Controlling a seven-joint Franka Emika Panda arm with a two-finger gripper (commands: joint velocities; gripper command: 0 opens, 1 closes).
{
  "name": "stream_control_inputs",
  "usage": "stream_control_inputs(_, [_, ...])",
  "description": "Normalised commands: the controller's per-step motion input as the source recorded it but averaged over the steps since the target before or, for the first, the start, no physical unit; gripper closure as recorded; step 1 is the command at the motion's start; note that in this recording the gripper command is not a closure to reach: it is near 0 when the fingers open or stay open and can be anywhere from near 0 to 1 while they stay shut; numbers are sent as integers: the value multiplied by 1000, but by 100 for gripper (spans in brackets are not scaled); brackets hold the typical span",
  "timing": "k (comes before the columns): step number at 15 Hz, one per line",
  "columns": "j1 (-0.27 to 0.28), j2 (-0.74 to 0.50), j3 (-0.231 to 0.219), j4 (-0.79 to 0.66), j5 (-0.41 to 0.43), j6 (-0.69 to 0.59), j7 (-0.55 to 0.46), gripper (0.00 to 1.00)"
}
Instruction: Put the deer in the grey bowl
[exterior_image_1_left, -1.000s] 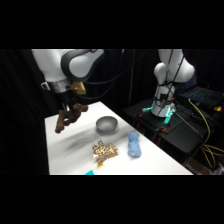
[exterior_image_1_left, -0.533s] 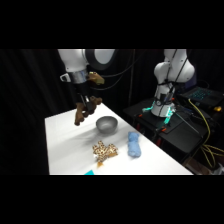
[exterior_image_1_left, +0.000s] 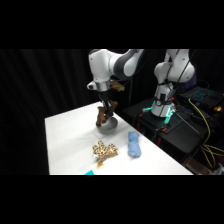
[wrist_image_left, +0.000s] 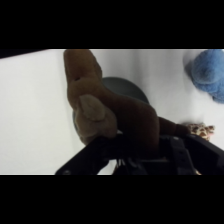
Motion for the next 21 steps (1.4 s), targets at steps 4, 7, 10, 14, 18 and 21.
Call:
stream_control_inputs(4, [1,-14,27,-311,43,535,105,53])
stream_control_inputs(7, [21,323,-14,81,-101,511,268,53])
stream_control_inputs(10, [92,396,-124,242,-239,311,366,53])
stream_control_inputs(14, [209,268,-221,269,-247,63,362,0])
stream_control_inputs(18, [102,-71,-102,140,-30,-171,32,0])
stream_control_inputs(21, [-66,-226,31,95,134,-406,-296,0])
